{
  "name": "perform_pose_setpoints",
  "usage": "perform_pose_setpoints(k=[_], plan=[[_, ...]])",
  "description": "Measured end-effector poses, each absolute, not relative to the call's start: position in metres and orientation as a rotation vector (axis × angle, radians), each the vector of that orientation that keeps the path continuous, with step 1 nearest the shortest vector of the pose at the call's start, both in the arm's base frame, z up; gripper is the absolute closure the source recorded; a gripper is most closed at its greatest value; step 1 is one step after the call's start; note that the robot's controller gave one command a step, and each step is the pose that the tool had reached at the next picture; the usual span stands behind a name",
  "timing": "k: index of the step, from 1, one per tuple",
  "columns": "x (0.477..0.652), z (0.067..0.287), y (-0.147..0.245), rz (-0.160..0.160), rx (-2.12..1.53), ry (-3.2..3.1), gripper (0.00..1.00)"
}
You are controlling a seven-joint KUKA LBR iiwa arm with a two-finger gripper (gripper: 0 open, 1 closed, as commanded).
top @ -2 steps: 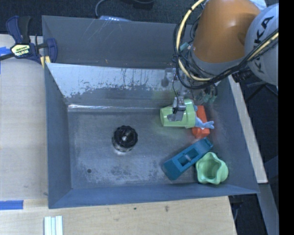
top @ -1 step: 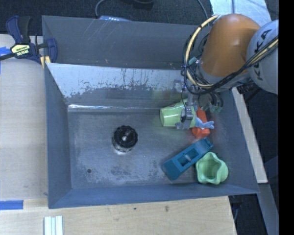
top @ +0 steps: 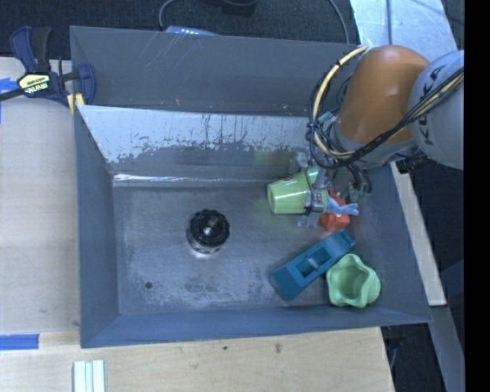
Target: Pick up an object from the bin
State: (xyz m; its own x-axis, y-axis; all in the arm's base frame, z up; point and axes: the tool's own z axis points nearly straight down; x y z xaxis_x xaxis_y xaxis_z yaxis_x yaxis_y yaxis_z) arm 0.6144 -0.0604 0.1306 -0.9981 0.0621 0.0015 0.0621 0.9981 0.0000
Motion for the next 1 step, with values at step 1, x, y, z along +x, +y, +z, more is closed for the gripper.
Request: perform_pose_setpoints(k=[1], plan=[[0.6260, 0.1286, -0.0738, 0.000, -0.119, -3.153, 0.00]])
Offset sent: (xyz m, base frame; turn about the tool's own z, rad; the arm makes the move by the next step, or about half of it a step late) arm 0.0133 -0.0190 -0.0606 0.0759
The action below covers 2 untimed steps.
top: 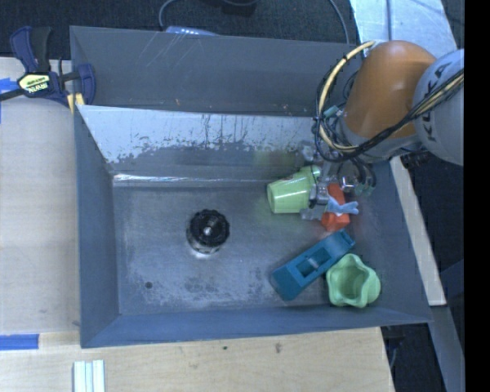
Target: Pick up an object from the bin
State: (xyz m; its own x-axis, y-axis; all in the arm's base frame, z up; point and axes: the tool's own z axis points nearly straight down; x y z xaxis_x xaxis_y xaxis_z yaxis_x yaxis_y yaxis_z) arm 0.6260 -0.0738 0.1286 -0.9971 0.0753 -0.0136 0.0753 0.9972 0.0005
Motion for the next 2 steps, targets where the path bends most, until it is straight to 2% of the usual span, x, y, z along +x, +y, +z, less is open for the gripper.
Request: perform_pose_setpoints(k=[1, 2], plan=[[0.6296, 0.0754, -0.0792, 0.001, 0.210, 3.138, 0.00], [0.6299, 0.0743, -0.0787, 0.002, 0.213, 3.130, 1.00]])
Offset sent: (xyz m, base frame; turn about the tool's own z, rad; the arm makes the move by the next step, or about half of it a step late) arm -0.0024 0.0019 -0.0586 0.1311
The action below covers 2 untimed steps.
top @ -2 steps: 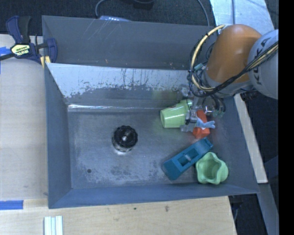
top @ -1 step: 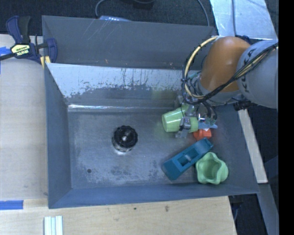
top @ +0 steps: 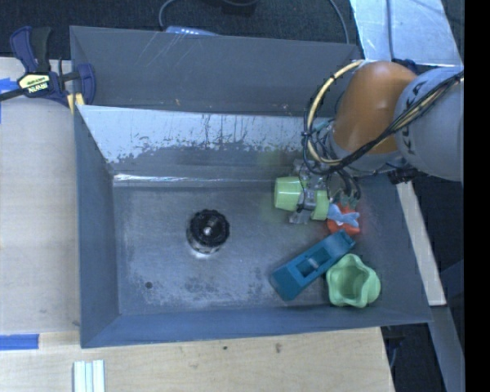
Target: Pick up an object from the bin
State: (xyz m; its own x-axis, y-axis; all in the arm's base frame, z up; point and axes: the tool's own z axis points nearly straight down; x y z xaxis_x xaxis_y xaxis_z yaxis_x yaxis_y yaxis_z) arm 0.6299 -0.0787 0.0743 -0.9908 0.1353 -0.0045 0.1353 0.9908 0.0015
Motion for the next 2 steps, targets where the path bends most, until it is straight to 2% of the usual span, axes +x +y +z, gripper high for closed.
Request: perform_pose_setpoints(k=[2], plan=[[0.6311, 0.0810, -0.0787, 0.001, 0.211, 3.124, 1.00]])
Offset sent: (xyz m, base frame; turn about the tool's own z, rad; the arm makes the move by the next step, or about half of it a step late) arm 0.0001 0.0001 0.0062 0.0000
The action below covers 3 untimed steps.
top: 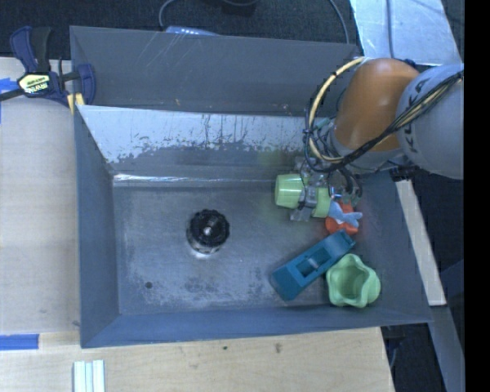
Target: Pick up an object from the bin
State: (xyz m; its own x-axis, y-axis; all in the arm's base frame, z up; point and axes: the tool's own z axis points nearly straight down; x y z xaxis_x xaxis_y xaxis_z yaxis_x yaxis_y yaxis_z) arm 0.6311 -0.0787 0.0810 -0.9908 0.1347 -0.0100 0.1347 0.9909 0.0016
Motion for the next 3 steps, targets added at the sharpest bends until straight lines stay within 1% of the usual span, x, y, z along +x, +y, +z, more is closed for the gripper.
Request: perform_pose_setpoints(k=[2, 3], plan=[[0.632, 0.105, -0.079, 0.001, 0.210, 3.116, 1.00], [0.633, 0.135, -0.079, 0.002, 0.210, 3.114, 1.00]])
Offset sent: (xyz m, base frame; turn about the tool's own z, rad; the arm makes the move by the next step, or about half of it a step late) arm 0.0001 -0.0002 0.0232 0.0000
